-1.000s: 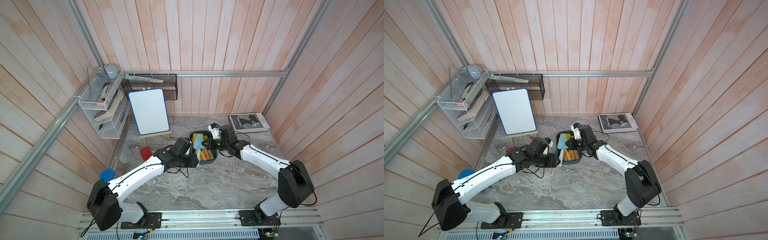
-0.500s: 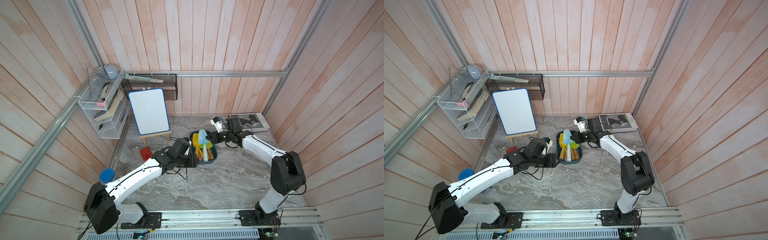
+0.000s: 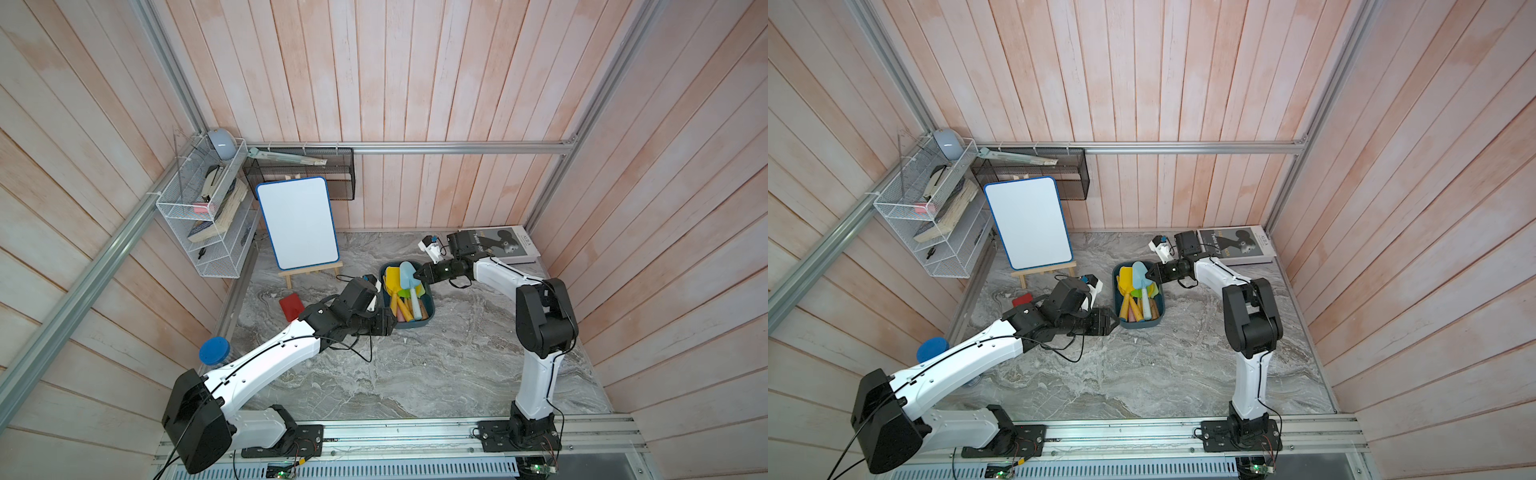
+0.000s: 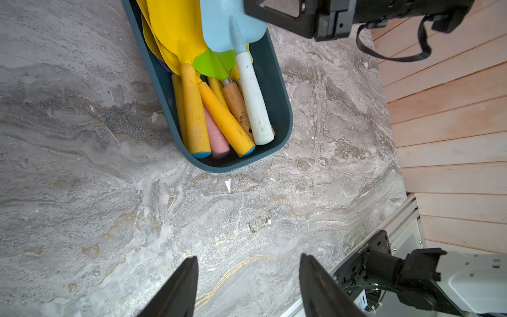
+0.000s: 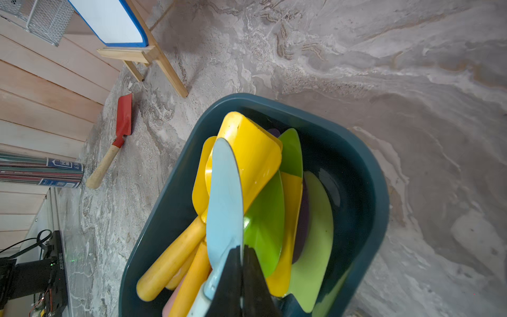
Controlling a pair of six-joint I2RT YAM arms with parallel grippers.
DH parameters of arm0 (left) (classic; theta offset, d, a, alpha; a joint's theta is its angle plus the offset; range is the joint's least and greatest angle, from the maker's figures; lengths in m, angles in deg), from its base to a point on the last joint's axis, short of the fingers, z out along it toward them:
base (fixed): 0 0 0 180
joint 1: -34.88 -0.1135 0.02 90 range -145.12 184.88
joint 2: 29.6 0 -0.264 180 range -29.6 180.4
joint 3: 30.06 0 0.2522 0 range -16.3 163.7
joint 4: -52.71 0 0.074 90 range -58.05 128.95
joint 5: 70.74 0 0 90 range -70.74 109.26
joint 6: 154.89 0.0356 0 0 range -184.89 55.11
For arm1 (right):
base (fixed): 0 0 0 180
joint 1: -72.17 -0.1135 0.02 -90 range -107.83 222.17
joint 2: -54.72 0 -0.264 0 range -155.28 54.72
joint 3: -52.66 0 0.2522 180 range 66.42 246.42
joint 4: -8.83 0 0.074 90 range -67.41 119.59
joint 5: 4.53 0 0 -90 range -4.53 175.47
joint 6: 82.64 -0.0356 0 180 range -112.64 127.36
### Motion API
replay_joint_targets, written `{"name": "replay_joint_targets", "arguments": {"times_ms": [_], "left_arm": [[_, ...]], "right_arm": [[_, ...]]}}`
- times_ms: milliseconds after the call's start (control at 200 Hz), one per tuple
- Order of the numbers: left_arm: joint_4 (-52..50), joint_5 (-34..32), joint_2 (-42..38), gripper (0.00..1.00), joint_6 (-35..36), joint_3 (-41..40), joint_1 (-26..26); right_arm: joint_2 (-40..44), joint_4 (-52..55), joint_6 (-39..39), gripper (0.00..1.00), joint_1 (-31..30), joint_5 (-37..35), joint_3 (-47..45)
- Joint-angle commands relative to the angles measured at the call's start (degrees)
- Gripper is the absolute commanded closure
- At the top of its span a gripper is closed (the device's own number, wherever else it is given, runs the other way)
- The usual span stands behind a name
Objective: Put the shovel into the storage box
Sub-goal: Place the shovel in the storage box.
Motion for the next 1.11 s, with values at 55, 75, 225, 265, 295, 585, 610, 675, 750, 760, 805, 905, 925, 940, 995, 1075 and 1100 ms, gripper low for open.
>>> {"name": "replay_joint_targets", "arguments": {"times_ms": [55,75,225,265,295,585,610,675,750,760,805,905,925,940,995,1075,1100], "left_arm": [[0.72,-1.61,-1.12,0.37,1.14,-0.25,0.06],[0.69,-1.61,-1.08,0.36,1.14,-0.22,0.15],[0.82,-1.53,-0.60,0.37,1.14,-0.08,0.11],[0.93,-1.53,-0.55,0.37,1.23,0.06,0.13],[0.96,-1.53,-0.41,0.37,1.25,0.01,0.11],[0.93,-1.25,0.01,0.37,1.40,-0.27,0.09],[0.87,-1.26,-0.05,0.37,1.40,-0.30,0.08],[0.83,-1.35,-0.06,0.37,1.41,-0.47,0.10],[0.83,-1.35,0.07,0.37,1.41,-0.59,0.09],[0.83,-1.35,0.11,0.37,1.45,-0.57,0.09],[0.74,-1.35,0.11,0.37,1.40,-0.60,0.08],[0.57,-1.48,0.20,0.37,1.39,-0.60,0.09],[0.50,-1.52,0.22,0.37,1.32,-0.56,0.11],[0.43,-1.59,0.23,0.36,1.32,-0.54,0.09],[0.28,-1.79,0.30,0.36,1.15,-0.48,0.12],[-0.37,-2.45,0.43,0.36,0.76,-0.35,0.09],[-0.68,-2.75,0.54,0.36,0.58,-0.24,0.08]], "right_arm": [[-1.10,-2.31,-1.18,1.00,-0.32,2.04,0.54],[-1.18,-2.54,-1.37,1.00,-0.32,2.12,0.30],[-1.41,-3.64,-2.25,1.00,-1.44,1.82,-0.55],[-1.45,-3.88,-2.50,1.00,-1.79,1.52,-0.67],[-1.54,-3.94,-2.65,1.00,-2.03,1.26,-0.69],[-3.11,-4.47,-3.88,1.00,-3.45,-1.65,-1.38],[-3.08,-4.64,-3.99,1.00,-3.52,-2.03,-1.66],[-2.99,-5.27,-4.40,1.00,-3.54,-2.41,-2.60],[-2.63,-6.06,-4.96,1.00,-3.61,-3.19,-3.56],[-2.63,-6.09,-4.98,1.00,-3.60,-3.25,-3.69],[-2.49,-6.33,-5.20,1.00,-3.54,-3.76,-4.09],[-2.32,-6.47,-5.42,1.00,-3.61,-4.50,-4.63],[-2.31,-6.52,-5.50,1.00,-3.55,-4.65,-4.69],[-2.27,-6.51,-5.58,1.00,-3.56,-4.76,-4.73],[-2.20,-6.39,-5.71,1.00,-3.62,-5.19,-4.77],[-2.32,-6.32,-5.95,1.00,-3.61,-5.67,-4.91],[-2.33,-6.33,-6.03,1.00,-3.54,-5.79,-4.96]]}}
